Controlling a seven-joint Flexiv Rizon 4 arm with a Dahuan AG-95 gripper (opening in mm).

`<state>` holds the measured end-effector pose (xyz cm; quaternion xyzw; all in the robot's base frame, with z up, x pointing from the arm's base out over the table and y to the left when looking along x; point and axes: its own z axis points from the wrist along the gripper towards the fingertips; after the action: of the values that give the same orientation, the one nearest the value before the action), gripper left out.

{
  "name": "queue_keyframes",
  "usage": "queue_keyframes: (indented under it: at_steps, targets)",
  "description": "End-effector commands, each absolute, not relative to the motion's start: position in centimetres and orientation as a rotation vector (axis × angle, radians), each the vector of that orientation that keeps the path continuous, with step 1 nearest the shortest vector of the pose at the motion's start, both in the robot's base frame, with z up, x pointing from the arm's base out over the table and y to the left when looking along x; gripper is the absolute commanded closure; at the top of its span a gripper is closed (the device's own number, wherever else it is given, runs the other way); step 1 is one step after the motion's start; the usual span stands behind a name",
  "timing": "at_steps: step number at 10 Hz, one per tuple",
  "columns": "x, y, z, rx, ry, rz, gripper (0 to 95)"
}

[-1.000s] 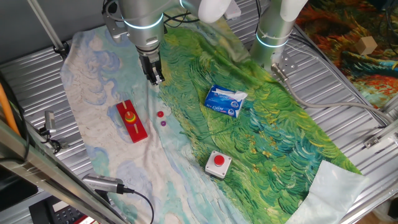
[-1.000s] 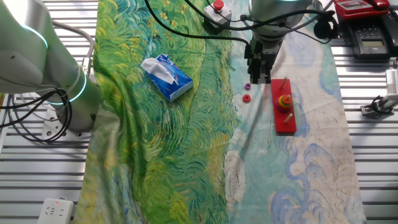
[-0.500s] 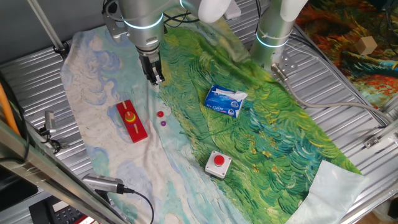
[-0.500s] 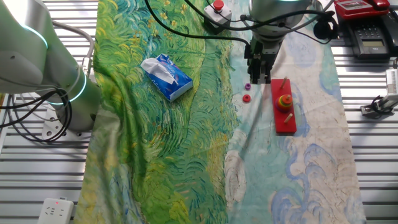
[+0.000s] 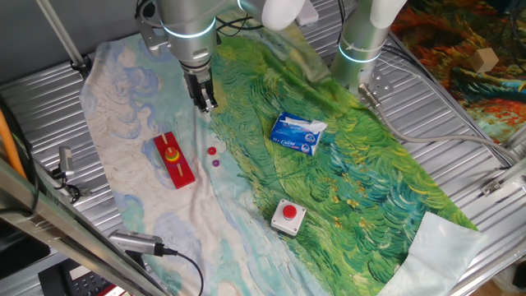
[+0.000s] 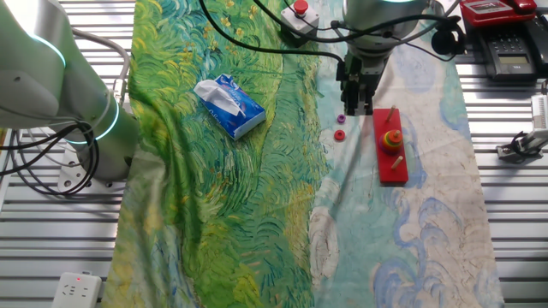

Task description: Take out one Hanoi block and throw it aside

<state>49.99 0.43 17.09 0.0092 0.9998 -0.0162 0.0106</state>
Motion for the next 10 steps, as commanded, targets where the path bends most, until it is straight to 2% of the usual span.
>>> queue_keyframes:
  at_steps: [1, 10]
  targets:
    - [49.93, 0.41, 17.07, 0.032, 3.121, -0.051, 95.0]
    - [49.89, 0.42, 17.06, 0.044, 3.121, -0.052, 95.0]
